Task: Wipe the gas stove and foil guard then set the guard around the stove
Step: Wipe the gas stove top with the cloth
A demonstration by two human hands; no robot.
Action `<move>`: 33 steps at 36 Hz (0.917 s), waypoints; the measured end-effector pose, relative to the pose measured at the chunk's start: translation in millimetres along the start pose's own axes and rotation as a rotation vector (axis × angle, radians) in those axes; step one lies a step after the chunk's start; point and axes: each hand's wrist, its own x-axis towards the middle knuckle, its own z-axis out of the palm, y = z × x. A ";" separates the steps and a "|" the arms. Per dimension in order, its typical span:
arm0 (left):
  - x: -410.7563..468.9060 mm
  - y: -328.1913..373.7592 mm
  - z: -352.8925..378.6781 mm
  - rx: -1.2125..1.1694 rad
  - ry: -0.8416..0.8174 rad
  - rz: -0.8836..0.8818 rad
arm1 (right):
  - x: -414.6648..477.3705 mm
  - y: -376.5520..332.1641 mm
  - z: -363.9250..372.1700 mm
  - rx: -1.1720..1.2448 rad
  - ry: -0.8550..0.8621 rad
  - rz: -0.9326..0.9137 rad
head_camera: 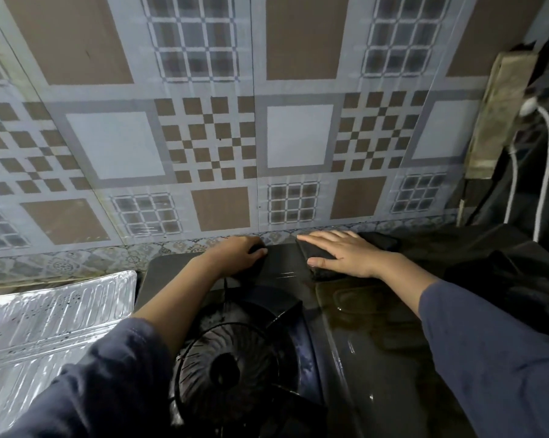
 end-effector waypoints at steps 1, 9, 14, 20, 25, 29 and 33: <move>2.2 3.4 0.6 0.001 -0.003 0.000 | -2.0 3.7 -0.1 0.001 -0.002 0.005; 13.9 28.9 4.2 -0.015 -0.033 0.002 | -21.2 36.9 -3.5 0.000 0.001 0.061; 21.8 46.4 7.7 -0.010 -0.042 0.004 | -34.0 57.6 -6.2 0.007 0.004 0.106; 29.7 65.4 10.3 -0.011 -0.064 0.001 | -42.8 76.5 -8.4 0.013 0.006 0.140; 34.6 81.8 12.4 0.006 -0.065 -0.006 | -48.1 91.5 -12.1 0.031 -0.021 0.167; 38.6 91.3 13.4 0.006 -0.070 -0.009 | -52.3 102.9 -12.5 0.036 -0.021 0.187; 41.2 99.5 15.8 -0.007 -0.074 -0.015 | -58.4 114.2 -13.7 0.044 -0.016 0.209</move>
